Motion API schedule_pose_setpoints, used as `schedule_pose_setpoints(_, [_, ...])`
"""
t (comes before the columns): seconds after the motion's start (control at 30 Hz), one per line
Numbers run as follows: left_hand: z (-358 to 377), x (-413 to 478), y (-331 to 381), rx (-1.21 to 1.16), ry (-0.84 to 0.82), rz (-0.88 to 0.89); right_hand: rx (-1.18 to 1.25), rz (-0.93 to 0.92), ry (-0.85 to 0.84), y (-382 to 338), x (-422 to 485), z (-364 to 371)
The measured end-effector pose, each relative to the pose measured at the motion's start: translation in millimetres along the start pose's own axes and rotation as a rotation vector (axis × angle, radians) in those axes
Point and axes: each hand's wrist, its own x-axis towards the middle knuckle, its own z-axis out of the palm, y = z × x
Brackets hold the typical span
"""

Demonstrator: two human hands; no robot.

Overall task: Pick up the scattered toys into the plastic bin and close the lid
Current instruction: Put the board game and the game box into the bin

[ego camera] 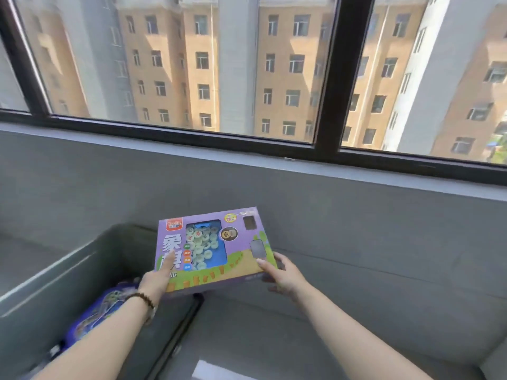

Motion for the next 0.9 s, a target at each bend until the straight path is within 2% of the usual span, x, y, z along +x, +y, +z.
schedule_pose_setpoints(0.2, [-119, 47, -45, -0.06, 0.25, -0.032, -0.078, 0.013, -0.246, 13, 52, 135])
schedule_pose_setpoints(0.4, [-184, 80, -105, -0.049, 0.409, -0.147, -0.3, 0.005, -0.427, 50, 99, 231])
schedule_pose_setpoints(0.47, [-195, 97, -129, -0.089, 0.458, -0.218, -0.397, -0.033, -0.43, 64, 118, 251])
schedule_pose_setpoints(0.53, [-199, 112, -148, -0.11, 0.498, -0.282, -0.662, -0.104, -0.378, 82, 141, 261])
schedule_pose_setpoints(0.6, [-195, 128, -162, -0.125, 0.474, -0.35, -0.969, -0.139, -0.358, 95, 161, 262])
schedule_pose_setpoints(0.67, [-187, 145, -177, -0.203, 0.415, -0.344, -1.117, -0.168, -0.401, 105, 175, 256])
schedule_pose_setpoints(0.77, [-176, 167, -203, -0.241, 0.364, -0.378, -1.227, -0.279, -0.438, 114, 181, 251])
schedule_pose_setpoints(0.83, [-169, 170, -207, -0.163, 0.38, -0.409, -1.261, -0.301, -0.459, 115, 181, 249])
schedule_pose_setpoints(0.9, [-167, 171, -211, -0.046, 0.341, -0.352, -1.301, -0.316, -0.468, 111, 182, 248])
